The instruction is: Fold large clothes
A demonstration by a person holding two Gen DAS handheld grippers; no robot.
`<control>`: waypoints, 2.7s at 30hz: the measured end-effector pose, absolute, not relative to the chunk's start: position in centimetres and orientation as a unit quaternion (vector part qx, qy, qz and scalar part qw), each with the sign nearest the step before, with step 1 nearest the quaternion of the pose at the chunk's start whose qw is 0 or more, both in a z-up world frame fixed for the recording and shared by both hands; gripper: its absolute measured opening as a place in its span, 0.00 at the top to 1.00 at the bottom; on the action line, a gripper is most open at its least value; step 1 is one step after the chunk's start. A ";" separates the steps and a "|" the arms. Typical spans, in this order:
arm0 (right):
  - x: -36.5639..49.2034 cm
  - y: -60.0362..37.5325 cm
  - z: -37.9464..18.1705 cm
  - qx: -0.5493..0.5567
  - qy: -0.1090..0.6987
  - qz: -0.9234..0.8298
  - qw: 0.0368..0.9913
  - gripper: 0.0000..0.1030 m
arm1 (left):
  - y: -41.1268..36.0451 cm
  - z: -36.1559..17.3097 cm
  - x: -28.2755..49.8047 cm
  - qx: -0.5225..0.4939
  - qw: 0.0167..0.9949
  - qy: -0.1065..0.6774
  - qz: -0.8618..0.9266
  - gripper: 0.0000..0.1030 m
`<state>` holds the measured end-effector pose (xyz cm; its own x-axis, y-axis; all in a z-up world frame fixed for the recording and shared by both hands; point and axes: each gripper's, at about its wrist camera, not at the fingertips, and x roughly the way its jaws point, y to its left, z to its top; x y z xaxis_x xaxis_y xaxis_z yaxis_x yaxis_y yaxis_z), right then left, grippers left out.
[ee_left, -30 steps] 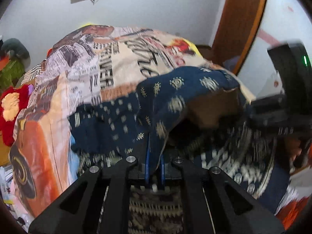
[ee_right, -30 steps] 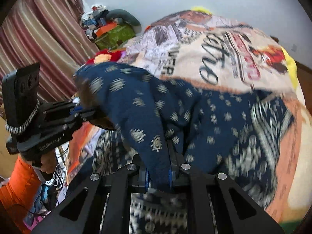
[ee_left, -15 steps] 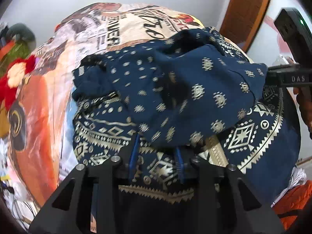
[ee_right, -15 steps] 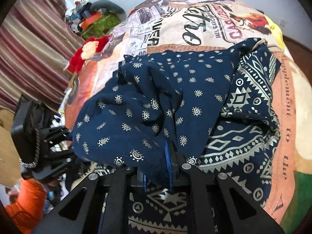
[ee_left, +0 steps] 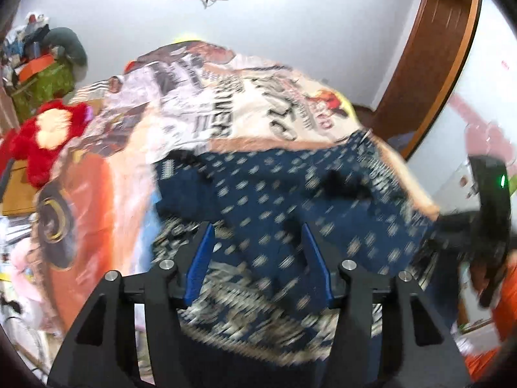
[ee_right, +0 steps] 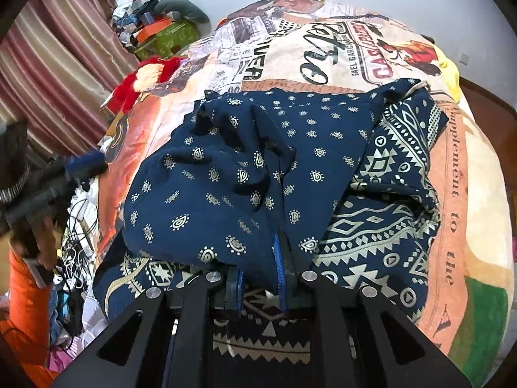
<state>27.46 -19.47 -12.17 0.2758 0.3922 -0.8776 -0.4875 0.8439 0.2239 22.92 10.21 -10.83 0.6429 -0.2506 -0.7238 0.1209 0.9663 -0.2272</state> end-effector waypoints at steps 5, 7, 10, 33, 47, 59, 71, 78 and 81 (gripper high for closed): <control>26.8 -20.0 -11.5 -0.049 0.533 0.275 0.799 0.86 | 6.0 -14.0 25.0 -0.047 0.880 0.451 -0.142 0.47; 26.4 -20.5 -11.3 -0.051 0.532 0.278 0.798 0.86 | 4.7 -15.7 25.4 -0.028 0.869 0.473 -0.143 0.47; 26.0 -21.3 -10.8 -0.055 0.532 0.279 0.797 0.84 | 3.6 -18.1 25.3 -0.008 0.857 0.496 -0.141 0.46; 37.3 -28.5 -11.2 0.057 0.522 0.131 0.841 0.23 | 22.2 -22.1 35.3 -0.223 0.824 0.520 0.027 0.38; 46.9 -27.5 -17.5 0.108 0.556 0.137 0.812 0.40 | 21.8 -28.1 41.4 -0.311 0.784 0.538 -0.016 0.48; 48.0 -24.3 -16.8 0.065 0.523 0.159 0.835 0.85 | 18.0 -20.0 40.3 -0.164 0.866 0.471 0.016 0.81; 52.8 -18.3 -9.8 0.028 0.424 0.184 0.887 0.86 | 20.4 -11.7 41.9 -0.115 0.921 0.368 0.051 0.82; 58.3 -13.7 -12.4 0.013 0.438 0.189 0.879 0.85 | 25.0 -18.1 46.3 -0.121 0.890 0.425 0.114 0.82; 59.0 -12.2 -14.8 -0.012 0.444 0.173 0.879 0.85 | 25.3 -20.6 46.9 -0.082 0.880 0.450 0.127 0.78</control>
